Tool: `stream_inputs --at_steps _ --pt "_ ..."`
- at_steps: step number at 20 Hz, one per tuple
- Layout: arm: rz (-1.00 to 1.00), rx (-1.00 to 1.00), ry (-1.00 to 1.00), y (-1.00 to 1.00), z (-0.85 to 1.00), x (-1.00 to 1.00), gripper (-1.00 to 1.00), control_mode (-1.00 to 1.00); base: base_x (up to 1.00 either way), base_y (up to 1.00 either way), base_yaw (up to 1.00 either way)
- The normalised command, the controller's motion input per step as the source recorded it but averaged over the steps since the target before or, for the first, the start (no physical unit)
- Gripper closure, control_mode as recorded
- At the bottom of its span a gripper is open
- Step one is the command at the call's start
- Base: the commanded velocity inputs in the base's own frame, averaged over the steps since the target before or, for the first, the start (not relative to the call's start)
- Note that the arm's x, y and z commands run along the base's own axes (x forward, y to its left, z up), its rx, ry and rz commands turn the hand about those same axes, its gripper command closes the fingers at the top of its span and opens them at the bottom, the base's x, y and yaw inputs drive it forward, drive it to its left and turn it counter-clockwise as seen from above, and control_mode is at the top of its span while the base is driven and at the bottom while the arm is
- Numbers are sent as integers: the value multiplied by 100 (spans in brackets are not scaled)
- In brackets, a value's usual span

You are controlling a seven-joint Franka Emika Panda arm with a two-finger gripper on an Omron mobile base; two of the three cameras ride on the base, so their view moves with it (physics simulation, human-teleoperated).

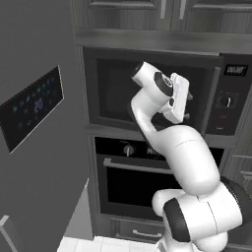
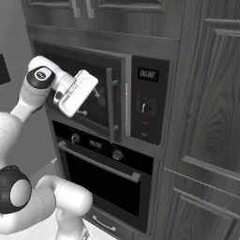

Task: Place the tupperware containing the steak and corn meal in the microwave. Close the microwave door and press the start button to reheat the meal.

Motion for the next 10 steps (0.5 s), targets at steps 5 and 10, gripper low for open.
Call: stream_inputs --at_steps 5,10 --pt "21 13 -38 -61 -52 98 -100 -100 0 0 0" --pt "30 10 -63 -49 -41 98 -100 -100 0 0 0"
